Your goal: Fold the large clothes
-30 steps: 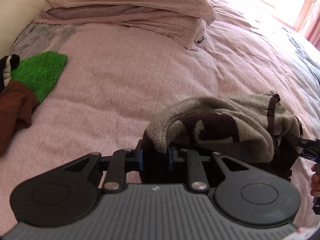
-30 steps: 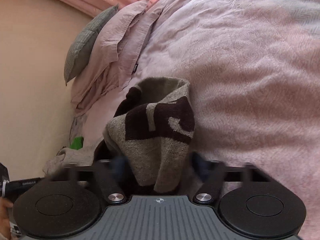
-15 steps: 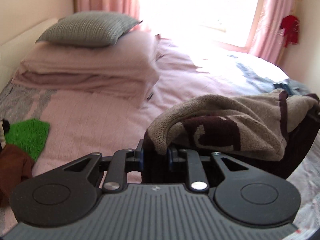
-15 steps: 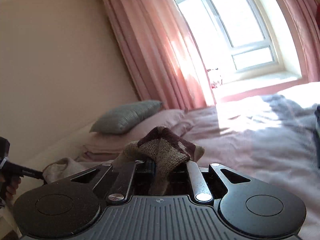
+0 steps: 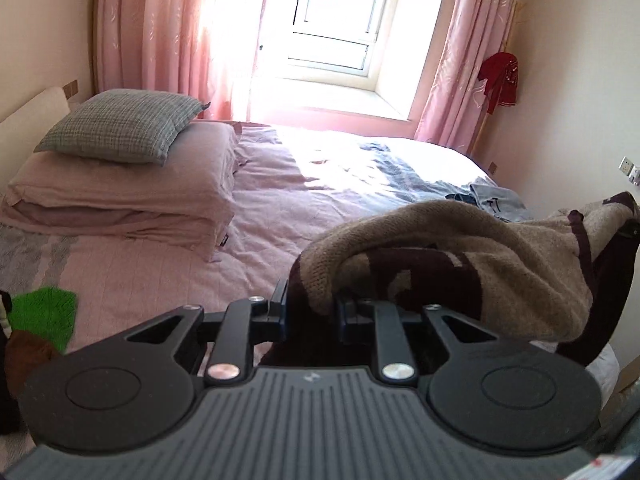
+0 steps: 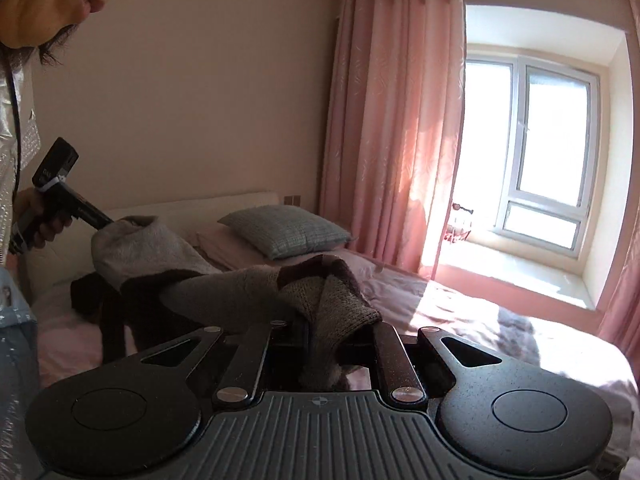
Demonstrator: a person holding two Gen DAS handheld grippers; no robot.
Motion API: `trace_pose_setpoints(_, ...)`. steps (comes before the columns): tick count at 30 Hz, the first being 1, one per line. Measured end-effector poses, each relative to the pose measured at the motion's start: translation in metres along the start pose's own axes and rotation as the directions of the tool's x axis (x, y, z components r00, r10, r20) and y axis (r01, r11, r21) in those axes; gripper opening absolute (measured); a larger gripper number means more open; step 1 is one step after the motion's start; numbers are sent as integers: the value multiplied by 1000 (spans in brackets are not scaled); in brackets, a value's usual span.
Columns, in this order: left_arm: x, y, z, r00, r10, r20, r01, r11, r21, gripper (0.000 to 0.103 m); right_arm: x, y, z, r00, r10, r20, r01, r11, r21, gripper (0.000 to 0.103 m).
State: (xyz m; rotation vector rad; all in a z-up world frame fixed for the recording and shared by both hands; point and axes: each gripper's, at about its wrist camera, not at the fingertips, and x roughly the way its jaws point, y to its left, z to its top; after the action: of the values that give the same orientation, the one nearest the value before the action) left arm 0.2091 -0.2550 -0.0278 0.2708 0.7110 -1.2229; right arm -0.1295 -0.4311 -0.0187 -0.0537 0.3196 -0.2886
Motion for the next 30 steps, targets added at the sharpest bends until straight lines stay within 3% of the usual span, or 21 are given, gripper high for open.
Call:
trace_pose_setpoints(1, 19, 5, 6, 999, -26, -19, 26, 999, -26, 23, 12, -7, -3, 1000, -9, -12, 9, 1000, -21, 8)
trace_pose_setpoints(3, 74, 22, 8, 994, -55, -98, 45, 995, -94, 34, 51, -23, -25, 995, -25, -100, 22, 999, -27, 20)
trace_pose_setpoints(4, 109, 31, 1, 988, -48, -149, 33, 994, -101, 40, 75, -32, -44, 983, -58, -173, 60, 998, 7, 47)
trace_pose_setpoints(5, 140, 38, -8, 979, -29, -200, 11, 996, -89, 43, 105, -45, -71, 955, -78, -286, 100, 993, 61, 74)
trace_pose_setpoints(7, 200, 56, -41, 942, 33, -335, -61, 995, -74, 41, 146, -63, -132, 871, -71, -486, 164, 975, 152, 75)
trace_pose_setpoints(9, 235, 63, -74, 909, 68, -410, -89, 996, -32, 39, 164, -73, -192, 792, -43, -608, 244, 937, 251, 75)
trace_pose_setpoints(10, 246, 64, -89, 899, 81, -431, -90, 996, 0, 39, 168, -76, -219, 764, -23, -645, 280, 912, 299, 75)
trace_pose_setpoints(12, 266, 60, -109, 887, 110, -448, -80, 993, 85, 40, 175, -93, -259, 721, -16, -693, 355, 867, 349, 75)
trace_pose_setpoints(14, 287, 54, -118, 889, 115, -443, -49, 986, 157, 44, 190, -113, -279, 699, -16, -715, 401, 837, 373, 75)
trace_pose_setpoints(16, 312, 53, -115, 898, 99, -429, -11, 979, 204, 50, 189, -128, -290, 717, -10, -697, 417, 808, 417, 75)
trace_pose_setpoints(19, 355, 45, -100, 923, 78, -378, 32, 960, 277, 51, 213, -152, -297, 767, 11, -641, 414, 755, 509, 75)
trace_pose_setpoints(22, 409, 42, -80, 935, 57, -351, 57, 951, 304, 54, 248, -167, -288, 816, 35, -577, 377, 724, 578, 75)
trace_pose_setpoints(25, 461, 49, -72, 932, 47, -360, 70, 950, 304, 57, 292, -181, -295, 845, 34, -534, 344, 730, 591, 75)
trace_pose_setpoints(27, 487, 57, -75, 917, 50, -397, 70, 957, 282, 55, 322, -189, -302, 845, 23, -534, 345, 740, 577, 75)
trace_pose_setpoints(28, 498, 61, -80, 905, 57, -421, 69, 958, 277, 46, 336, -191, -307, 844, 26, -536, 342, 743, 576, 75)
trace_pose_setpoints(29, 505, 63, -84, 898, 59, -437, 75, 956, 282, 20, 347, -193, -311, 843, 37, -537, 337, 741, 581, 66)
trace_pose_setpoints(30, 508, 65, -89, 895, 52, -444, 86, 955, 285, 5, 359, -193, -319, 848, 68, -525, 309, 743, 594, 48)
